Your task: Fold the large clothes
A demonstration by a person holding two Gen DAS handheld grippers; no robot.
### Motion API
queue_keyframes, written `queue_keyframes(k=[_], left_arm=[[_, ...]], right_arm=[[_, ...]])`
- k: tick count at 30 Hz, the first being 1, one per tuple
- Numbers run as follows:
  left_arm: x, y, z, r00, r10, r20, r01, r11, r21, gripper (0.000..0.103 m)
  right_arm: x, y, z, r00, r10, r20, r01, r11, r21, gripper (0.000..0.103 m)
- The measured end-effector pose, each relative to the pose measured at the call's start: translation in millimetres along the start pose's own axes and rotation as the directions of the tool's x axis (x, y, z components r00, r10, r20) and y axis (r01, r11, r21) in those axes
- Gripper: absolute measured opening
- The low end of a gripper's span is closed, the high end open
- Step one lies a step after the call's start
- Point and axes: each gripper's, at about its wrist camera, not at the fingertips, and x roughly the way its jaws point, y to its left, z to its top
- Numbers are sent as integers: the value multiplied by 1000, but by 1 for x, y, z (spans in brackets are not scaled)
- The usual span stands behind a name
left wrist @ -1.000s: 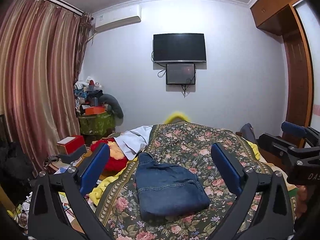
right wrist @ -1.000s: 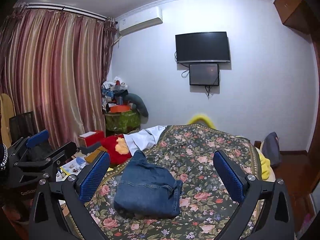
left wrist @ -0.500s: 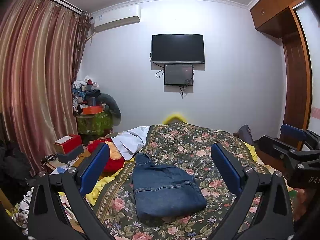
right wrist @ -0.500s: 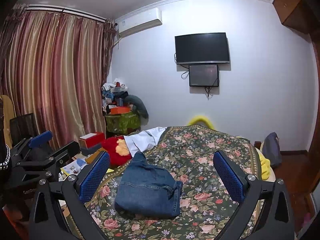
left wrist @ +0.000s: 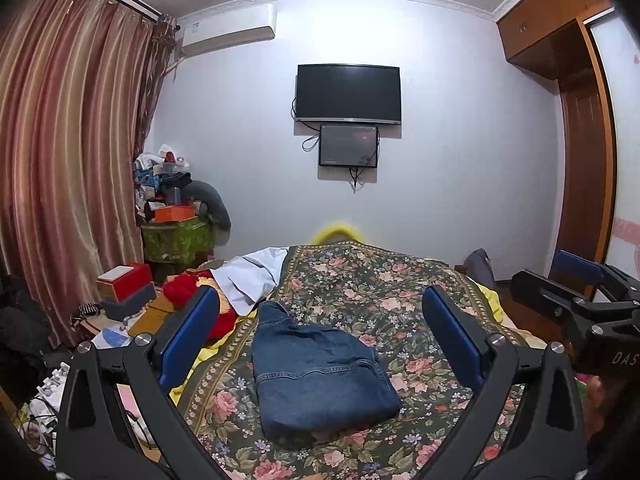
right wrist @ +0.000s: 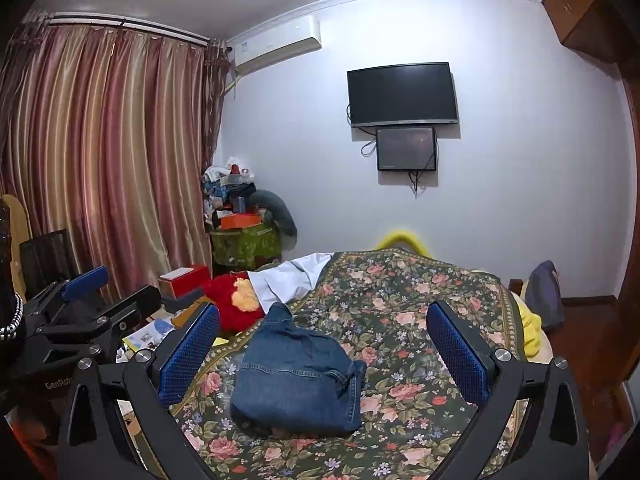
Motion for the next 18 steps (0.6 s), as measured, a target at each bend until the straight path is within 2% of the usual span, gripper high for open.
queue_keyframes(k=[18], left_arm=[[2,0,0,999,-28,-17,28,1000,-4,102]], right_arm=[[1,13,-2,1000,-8,-5,8,1000,17,103]])
